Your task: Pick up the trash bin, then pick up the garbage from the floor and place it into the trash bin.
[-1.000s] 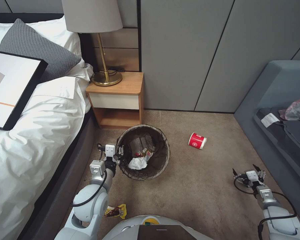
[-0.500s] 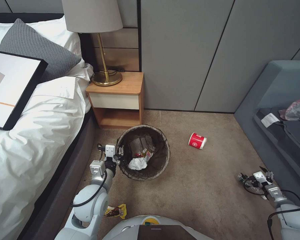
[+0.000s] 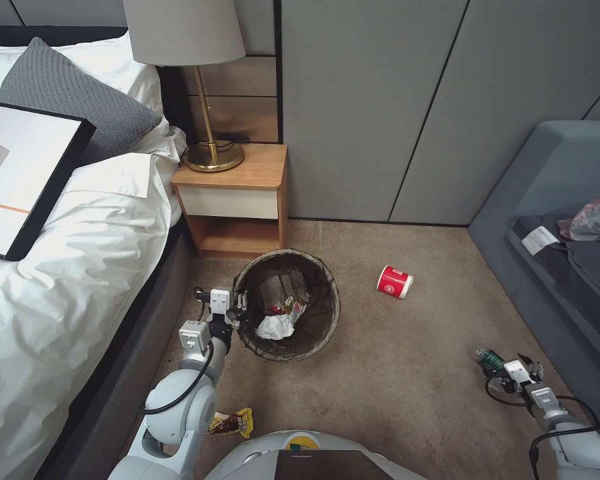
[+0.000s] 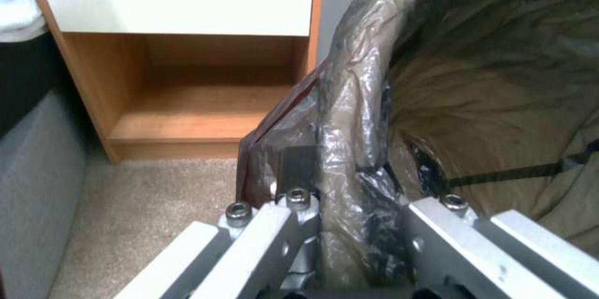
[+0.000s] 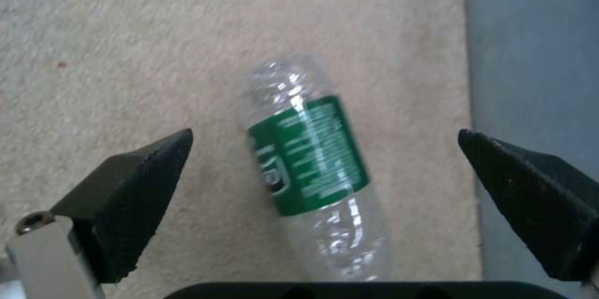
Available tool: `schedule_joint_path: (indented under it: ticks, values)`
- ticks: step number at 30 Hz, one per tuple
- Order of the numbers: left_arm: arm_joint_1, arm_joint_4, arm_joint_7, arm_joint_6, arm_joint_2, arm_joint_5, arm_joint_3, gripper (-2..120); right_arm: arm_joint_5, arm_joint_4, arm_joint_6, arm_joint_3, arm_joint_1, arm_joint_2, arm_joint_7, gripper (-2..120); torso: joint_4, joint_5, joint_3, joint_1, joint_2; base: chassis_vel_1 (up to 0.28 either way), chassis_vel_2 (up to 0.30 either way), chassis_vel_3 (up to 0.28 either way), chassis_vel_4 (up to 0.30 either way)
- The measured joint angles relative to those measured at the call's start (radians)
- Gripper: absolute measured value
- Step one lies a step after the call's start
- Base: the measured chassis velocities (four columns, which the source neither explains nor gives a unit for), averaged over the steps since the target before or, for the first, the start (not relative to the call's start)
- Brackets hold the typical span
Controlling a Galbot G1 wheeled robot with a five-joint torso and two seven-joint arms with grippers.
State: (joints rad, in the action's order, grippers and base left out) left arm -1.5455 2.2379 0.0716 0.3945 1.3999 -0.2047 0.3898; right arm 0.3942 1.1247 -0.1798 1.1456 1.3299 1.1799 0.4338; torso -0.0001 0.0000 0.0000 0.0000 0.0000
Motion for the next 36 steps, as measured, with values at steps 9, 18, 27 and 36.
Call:
schedule_joint_path:
  ticks: [9,18,27,36]
  values:
    - [-0.007,0.005,0.0,0.001,-0.004,0.002,0.002,0,-0.017,-0.103,0.03,-0.033,-0.055,-0.011,-0.007,100,0.0001,-0.0002,0.0,0.0,0.0,0.0,0.0,0.0,0.0]
    - [-0.009,0.002,0.001,0.003,0.001,0.011,0.0,0,-0.058,-0.182,0.063,-0.061,-0.105,-0.041,-0.038,100,0.0,-0.0001,0.0,0.0,0.0,0.0,0.0,0.0,0.0]
    - [-0.009,-0.007,0.002,0.004,0.004,0.013,0.002,0,-0.068,-0.227,0.086,-0.079,-0.152,-0.064,-0.078,100,0.0,0.0,0.0,0.0,0.0,0.0,0.0,0.0,0.0]
    - [-0.009,-0.009,0.002,0.005,0.005,0.013,0.003,0,-0.073,-0.249,0.103,-0.101,-0.181,-0.073,-0.088,100,0.0002,0.0,0.0,0.0,0.0,0.0,0.0,0.0,0.0]
